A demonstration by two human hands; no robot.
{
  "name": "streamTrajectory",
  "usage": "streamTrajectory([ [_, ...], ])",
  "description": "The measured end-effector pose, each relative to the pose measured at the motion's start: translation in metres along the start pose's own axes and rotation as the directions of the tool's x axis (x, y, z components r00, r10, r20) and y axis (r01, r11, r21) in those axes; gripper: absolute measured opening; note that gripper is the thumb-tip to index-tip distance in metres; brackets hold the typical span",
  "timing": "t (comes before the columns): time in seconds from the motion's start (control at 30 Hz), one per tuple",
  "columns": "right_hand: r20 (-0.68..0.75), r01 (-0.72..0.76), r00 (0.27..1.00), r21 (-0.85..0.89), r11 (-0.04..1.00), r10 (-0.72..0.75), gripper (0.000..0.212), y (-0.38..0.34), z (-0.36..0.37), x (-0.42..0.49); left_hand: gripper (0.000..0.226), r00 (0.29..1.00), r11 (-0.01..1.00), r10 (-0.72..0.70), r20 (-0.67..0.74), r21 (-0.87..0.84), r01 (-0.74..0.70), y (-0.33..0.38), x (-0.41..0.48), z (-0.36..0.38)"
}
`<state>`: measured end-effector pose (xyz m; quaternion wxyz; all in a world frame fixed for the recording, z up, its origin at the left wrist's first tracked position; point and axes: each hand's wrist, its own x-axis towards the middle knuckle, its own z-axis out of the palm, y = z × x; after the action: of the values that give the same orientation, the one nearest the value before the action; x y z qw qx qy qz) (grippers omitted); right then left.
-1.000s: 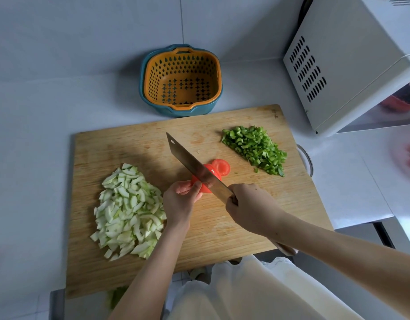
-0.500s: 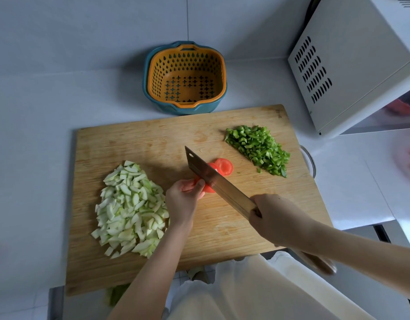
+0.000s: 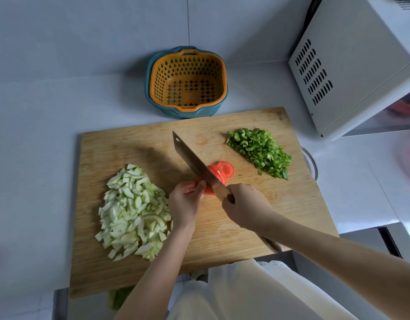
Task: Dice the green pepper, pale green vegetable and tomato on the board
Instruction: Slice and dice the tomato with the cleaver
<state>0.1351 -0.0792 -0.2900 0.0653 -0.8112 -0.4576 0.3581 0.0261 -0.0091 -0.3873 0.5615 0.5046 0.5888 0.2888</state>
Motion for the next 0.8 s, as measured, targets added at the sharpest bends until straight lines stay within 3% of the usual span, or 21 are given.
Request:
streamTrajectory([
  [0.1,-0.053,0.003,0.999,0.029,1.000,-0.001,0.018,0.008,-0.023,-0.020,0.027,0.977,0.945,0.201,0.065,0.248,-0.211,0.002,-0.002,0.002],
  [0.2,-0.091,-0.032,0.995,0.032,0.999,0.035,0.025,0.022,-0.041,-0.029,0.066,0.901,0.791,0.398,0.171,0.434,-0.431,-0.002,0.003,0.010],
  [0.27,-0.099,-0.061,0.993,0.024,0.998,0.063,0.026,0.031,-0.046,-0.031,0.088,0.873,0.687,0.422,0.244,0.543,-0.483,-0.004,0.009,0.014],
  [0.37,-0.071,-0.101,0.992,0.022,0.995,0.103,0.027,0.042,-0.046,-0.033,0.085,0.843,0.629,0.445,0.302,0.565,-0.534,-0.001,0.017,0.017],
  [0.8,-0.021,-0.029,0.999,0.062,0.998,0.031,0.025,0.045,-0.028,-0.038,0.067,0.801,0.656,0.525,0.288,0.462,-0.597,0.008,0.015,0.012],
])
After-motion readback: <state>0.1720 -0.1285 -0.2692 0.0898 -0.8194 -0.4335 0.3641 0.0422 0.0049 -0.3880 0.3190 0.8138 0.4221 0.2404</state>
